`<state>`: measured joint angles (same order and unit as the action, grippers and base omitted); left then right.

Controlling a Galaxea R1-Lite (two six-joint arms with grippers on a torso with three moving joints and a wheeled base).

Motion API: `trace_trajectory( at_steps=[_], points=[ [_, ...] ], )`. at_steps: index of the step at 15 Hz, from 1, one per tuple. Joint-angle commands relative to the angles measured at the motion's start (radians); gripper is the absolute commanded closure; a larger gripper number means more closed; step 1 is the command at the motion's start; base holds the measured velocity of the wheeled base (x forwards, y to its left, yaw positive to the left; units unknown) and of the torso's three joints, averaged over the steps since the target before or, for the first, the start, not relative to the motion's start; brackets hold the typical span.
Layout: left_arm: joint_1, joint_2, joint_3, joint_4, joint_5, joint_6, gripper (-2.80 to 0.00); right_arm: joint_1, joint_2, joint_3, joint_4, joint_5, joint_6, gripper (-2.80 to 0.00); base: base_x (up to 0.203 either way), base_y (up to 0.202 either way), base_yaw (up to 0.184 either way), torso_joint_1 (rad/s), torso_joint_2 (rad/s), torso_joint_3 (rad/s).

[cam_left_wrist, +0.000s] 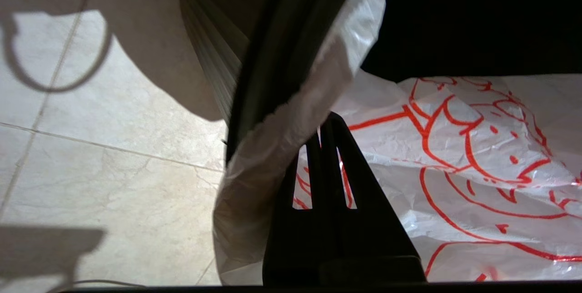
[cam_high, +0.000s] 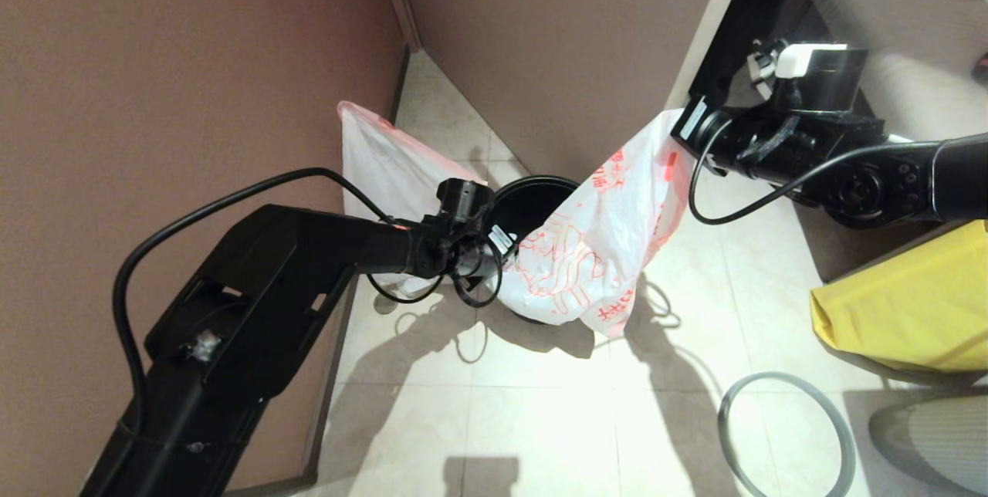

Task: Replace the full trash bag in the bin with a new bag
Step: Put the new garbage bag on the trash can

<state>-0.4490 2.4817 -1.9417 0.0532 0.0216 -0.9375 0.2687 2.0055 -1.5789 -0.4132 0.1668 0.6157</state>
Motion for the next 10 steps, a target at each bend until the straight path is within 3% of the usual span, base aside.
trace_trajectory(
  at_steps=[1, 6, 10],
  points=[
    [0.002, -0.036, 0.002, 0.005, 0.005, -0.006, 0.00, -0.002, 0.004, 0.000, -0.003, 0.000, 0.001, 0.00, 0.000, 0.000, 0.000, 0.000, 0.00, 0.000],
    [0.000, -0.185, 0.140, 0.134, 0.008, -0.011, 0.00, -0.003, 0.031, -0.004, -0.004, -0.003, 0.001, 0.00, 0.000, 0.000, 0.000, 0.000, 0.00, 0.000],
    [0.013, -0.181, 0.267, 0.127, 0.061, -0.010, 0.00, -0.003, 0.031, -0.009, -0.006, -0.003, 0.003, 0.00, 0.000, 0.000, 0.000, 0.000, 0.00, 0.000]
  ],
)
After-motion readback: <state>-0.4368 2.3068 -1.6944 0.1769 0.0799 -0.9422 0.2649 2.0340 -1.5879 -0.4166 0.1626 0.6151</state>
